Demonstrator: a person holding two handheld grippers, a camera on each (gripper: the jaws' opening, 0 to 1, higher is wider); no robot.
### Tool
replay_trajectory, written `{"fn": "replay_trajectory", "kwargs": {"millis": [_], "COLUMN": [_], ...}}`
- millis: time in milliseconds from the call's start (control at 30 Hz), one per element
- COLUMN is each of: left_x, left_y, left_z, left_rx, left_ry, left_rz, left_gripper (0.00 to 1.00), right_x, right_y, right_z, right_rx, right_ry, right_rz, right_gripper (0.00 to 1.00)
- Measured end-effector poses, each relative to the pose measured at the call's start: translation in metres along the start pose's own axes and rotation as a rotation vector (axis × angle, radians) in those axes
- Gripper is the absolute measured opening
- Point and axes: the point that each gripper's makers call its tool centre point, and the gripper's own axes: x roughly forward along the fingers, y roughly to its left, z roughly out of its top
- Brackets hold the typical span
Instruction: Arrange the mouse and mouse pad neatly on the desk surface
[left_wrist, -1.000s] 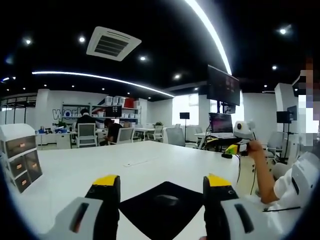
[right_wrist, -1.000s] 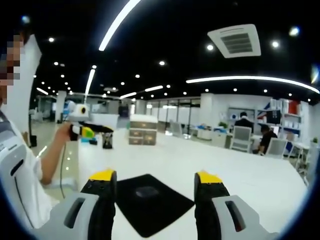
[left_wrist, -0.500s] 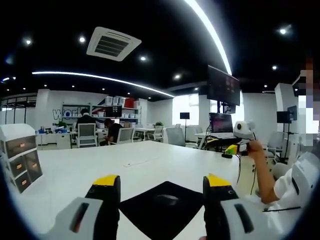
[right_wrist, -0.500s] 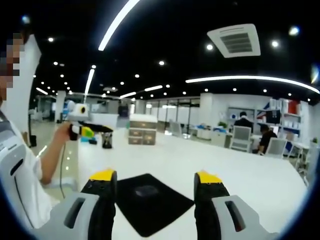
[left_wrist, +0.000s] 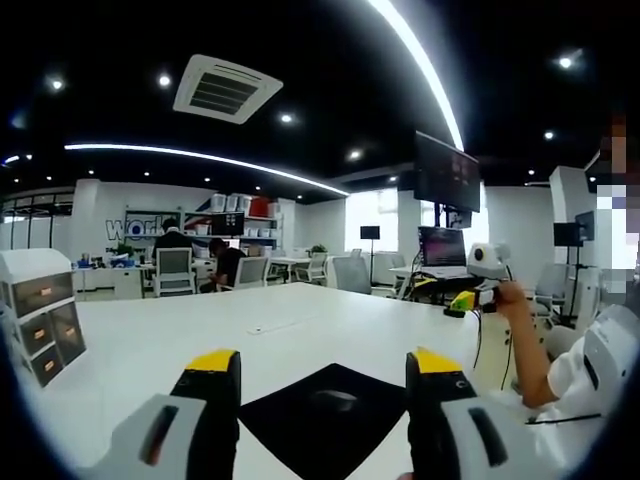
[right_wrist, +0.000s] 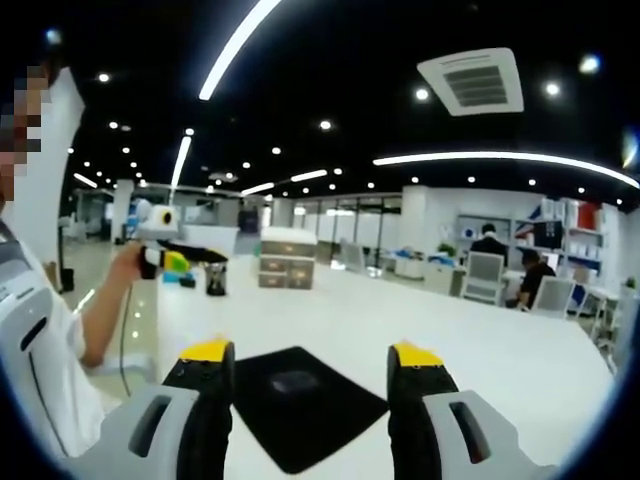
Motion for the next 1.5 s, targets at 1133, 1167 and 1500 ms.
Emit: {"fn": "replay_trajectory", "kwargs": {"millis": [1133, 1167, 1500], "left_x": [0.0013, 0.0013, 0.0002], "left_y": [0.001, 0.0007, -0.0007], "left_z": [0.0001, 0.0002, -0.0004], "left_rx": [0.002, 0.003, 0.002], "left_ry": [0.0, -0.001, 0.003], "left_rz": [0.002, 0.002, 0.0], "left_gripper": [0.67, 0.67, 0.67], "right_x": [0.0034, 0.0031, 0.0031], "right_y": [0.001, 0.0013, 0.0045], "right_z": [-0.0055, -0.0049, -0.0045], "right_rx": [0.001, 0.0, -0.004], "right_ry": [0.018, 0.016, 0.014], "right_rz": [0.007, 0.007, 0.008], "right_gripper": [0.58, 0.58, 0.57]}}
